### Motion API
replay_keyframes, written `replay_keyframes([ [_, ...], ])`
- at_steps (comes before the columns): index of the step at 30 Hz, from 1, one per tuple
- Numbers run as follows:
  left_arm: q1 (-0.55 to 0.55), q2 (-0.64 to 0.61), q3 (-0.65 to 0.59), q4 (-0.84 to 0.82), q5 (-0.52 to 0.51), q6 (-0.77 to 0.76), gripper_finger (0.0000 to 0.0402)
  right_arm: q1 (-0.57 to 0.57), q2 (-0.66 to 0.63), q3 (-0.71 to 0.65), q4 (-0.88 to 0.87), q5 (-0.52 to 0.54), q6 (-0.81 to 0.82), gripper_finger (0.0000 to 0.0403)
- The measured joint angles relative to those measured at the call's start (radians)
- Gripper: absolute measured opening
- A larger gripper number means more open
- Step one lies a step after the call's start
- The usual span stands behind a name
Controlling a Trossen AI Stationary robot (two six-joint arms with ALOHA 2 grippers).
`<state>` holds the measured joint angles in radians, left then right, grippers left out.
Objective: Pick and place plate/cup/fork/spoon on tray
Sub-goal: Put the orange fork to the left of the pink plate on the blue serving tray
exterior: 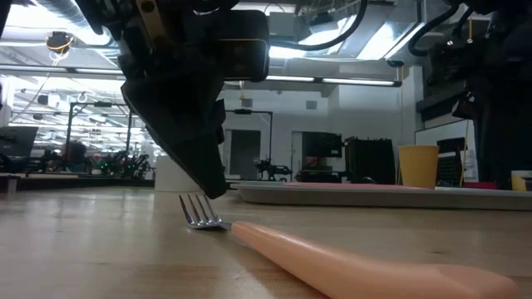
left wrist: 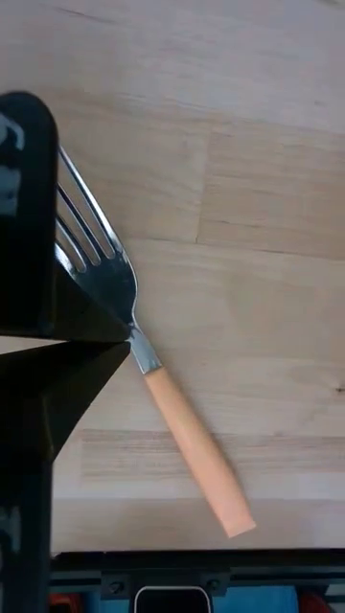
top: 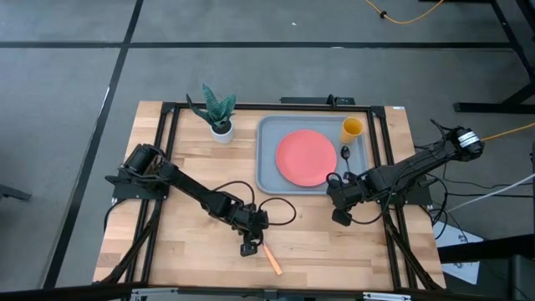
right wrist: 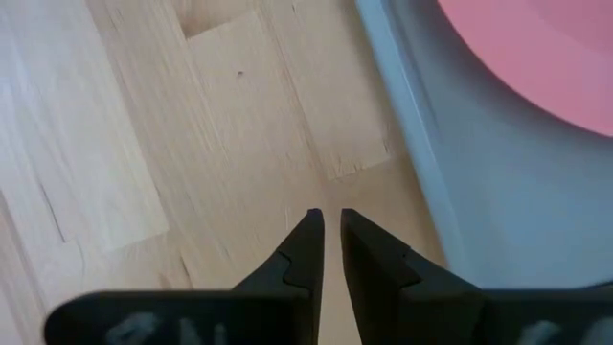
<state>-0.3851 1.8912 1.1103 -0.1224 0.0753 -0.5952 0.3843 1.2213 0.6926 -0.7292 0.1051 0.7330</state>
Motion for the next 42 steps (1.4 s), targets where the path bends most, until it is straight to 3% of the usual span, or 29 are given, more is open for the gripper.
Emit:
replay_keyframes([
  [10,-0.002,0.000,0.000,0.002,-0.054,0.003,0.0000,0.000,0.000,0.000,0.000,0.000,0.000,0.0045],
  [42,-0.016,0.022,0.000,-0.039,-0.053,0.002,0.0000,0.000,0.000,0.000,-0.001,0.000,-0.008,0.0045],
])
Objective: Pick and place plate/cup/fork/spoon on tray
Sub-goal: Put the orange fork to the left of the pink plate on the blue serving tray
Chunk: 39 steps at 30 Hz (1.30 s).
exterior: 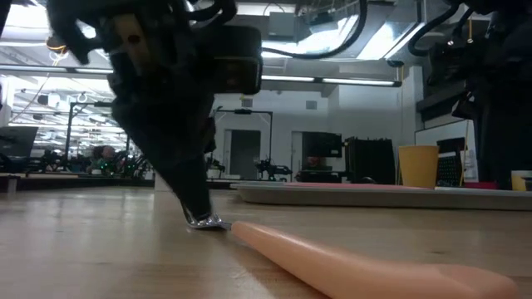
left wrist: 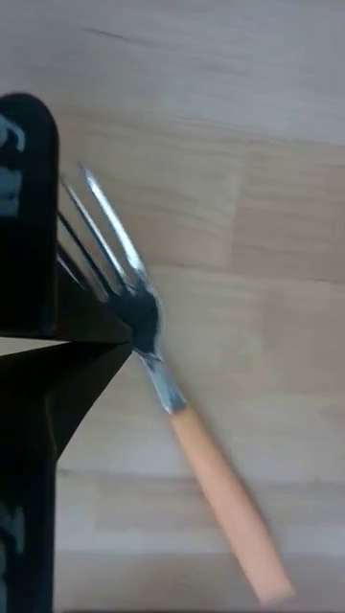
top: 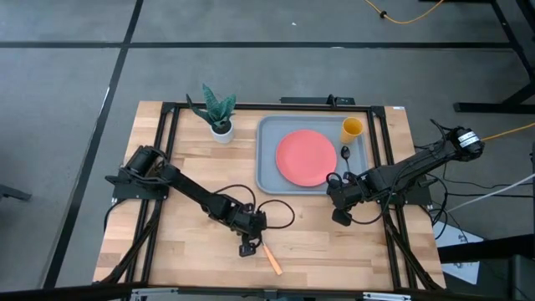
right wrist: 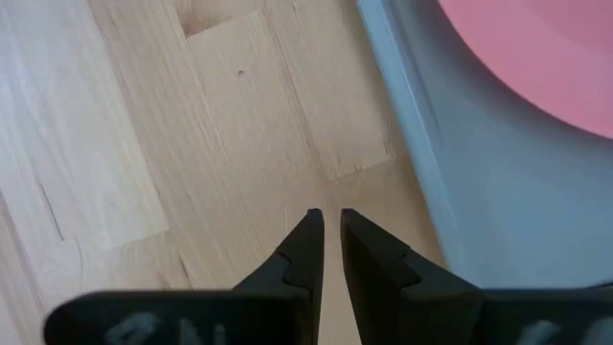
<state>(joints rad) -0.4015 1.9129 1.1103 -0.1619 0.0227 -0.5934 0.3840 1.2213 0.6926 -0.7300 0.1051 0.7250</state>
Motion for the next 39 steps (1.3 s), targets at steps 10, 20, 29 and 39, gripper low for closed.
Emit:
replay_keyframes([
  [10,0.000,0.013,0.001,0.012,-0.020,0.001,0.0000,0.000,0.000,0.000,-0.001,0.007,0.000,0.0045],
  [20,0.003,0.011,0.001,-0.027,-0.061,-0.001,0.0000,0.016,0.000,0.000,-0.001,0.008,0.004,0.0045],
  [29,0.034,0.009,0.002,-0.099,-0.079,0.001,0.0000,0.047,0.000,0.000,0.001,0.009,0.007,0.0045],
  [39,0.120,-0.005,0.004,-0.230,-0.080,0.045,0.0000,0.052,0.000,0.000,0.002,0.008,0.008,0.0045],
])
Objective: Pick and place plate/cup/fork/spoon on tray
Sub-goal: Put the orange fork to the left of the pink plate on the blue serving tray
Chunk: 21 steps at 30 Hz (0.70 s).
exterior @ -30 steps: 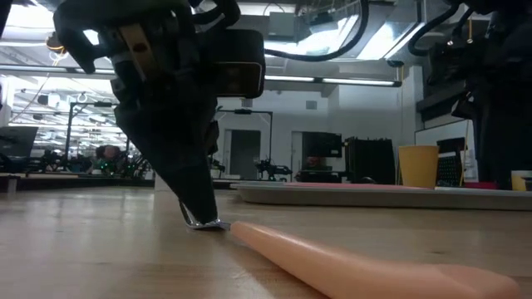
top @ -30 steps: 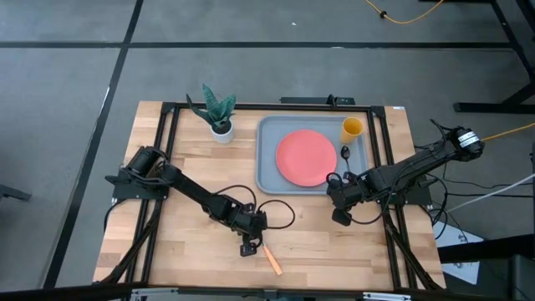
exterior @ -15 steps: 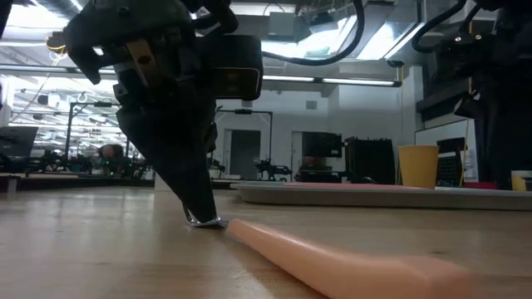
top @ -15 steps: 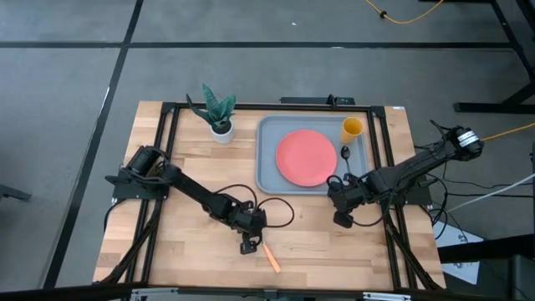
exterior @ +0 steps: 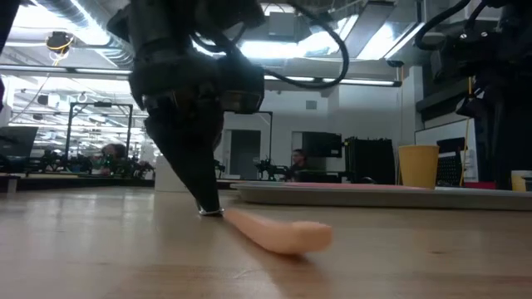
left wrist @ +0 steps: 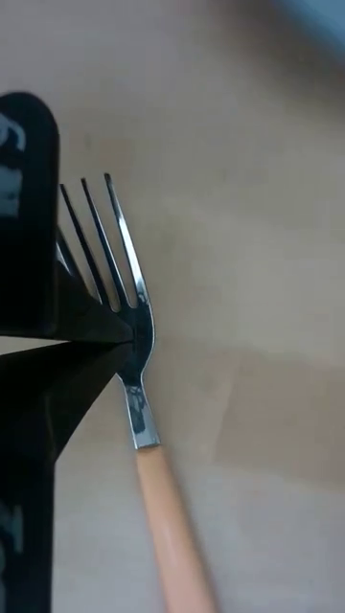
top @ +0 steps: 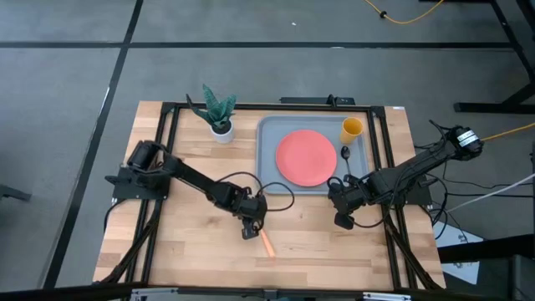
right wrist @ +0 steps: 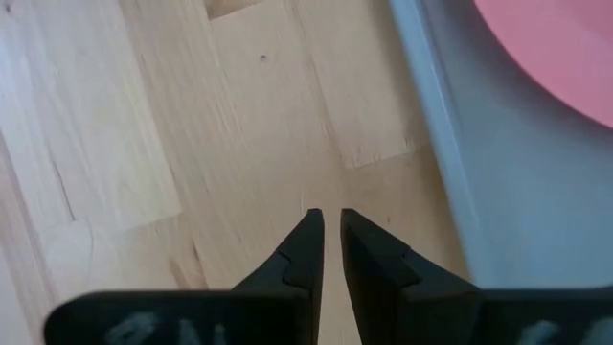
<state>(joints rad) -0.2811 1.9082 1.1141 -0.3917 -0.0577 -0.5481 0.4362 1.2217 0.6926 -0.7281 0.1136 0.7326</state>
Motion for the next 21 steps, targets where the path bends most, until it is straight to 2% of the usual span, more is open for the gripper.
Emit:
replay_keyframes([
  [12,0.115,-0.026,0.000,-0.204,-0.017,0.131,0.0000,0.000,0.000,0.000,0.007,0.000,0.000,0.0045],
  [21,0.178,-0.037,-0.003,-0.327,-0.101,0.325,0.0000,0.000,0.000,0.000,0.011,0.000,0.000,0.0045],
])
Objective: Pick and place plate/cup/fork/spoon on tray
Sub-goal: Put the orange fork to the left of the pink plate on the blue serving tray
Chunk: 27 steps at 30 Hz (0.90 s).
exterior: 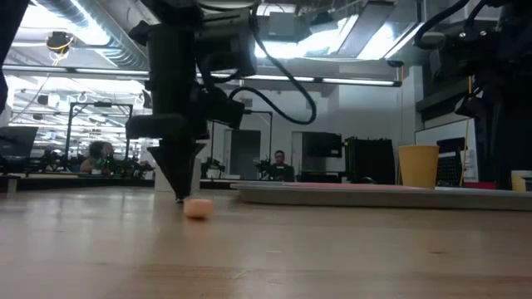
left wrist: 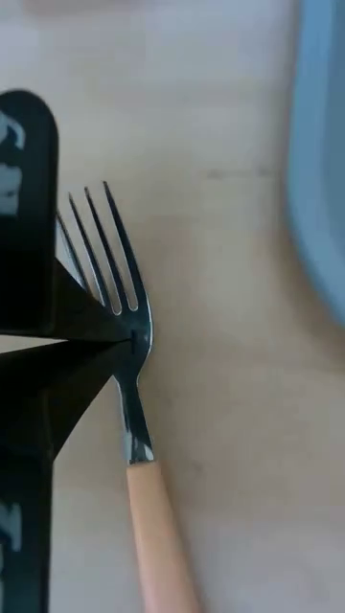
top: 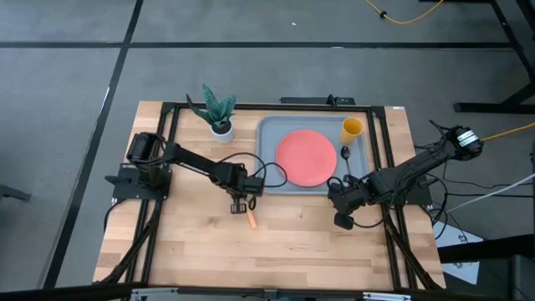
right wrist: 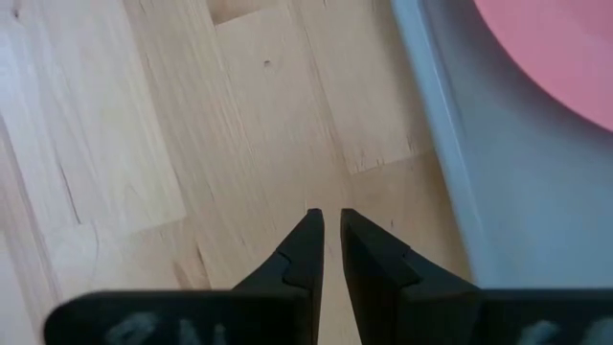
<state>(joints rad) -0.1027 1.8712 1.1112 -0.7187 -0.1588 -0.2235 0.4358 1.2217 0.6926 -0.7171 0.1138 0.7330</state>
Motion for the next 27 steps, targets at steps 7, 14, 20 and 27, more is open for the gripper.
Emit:
replay_keyframes([
  [7,0.048,-0.005,-0.002,-0.070,-0.096,0.127,0.0000,0.000,0.000,0.000,0.003,0.000,0.000,0.0045],
  [14,0.091,-0.035,-0.007,-0.085,-0.118,0.130,0.0000,0.000,0.000,0.000,0.004,0.001,0.000,0.0045],
  [20,0.106,-0.129,-0.005,-0.112,-0.138,0.081,0.0000,0.000,0.000,0.000,0.004,0.036,0.000,0.0045],
  [27,0.080,-0.257,-0.004,-0.099,0.021,-0.499,0.0000,0.000,0.000,0.000,0.004,0.036,-0.004,0.0045],
])
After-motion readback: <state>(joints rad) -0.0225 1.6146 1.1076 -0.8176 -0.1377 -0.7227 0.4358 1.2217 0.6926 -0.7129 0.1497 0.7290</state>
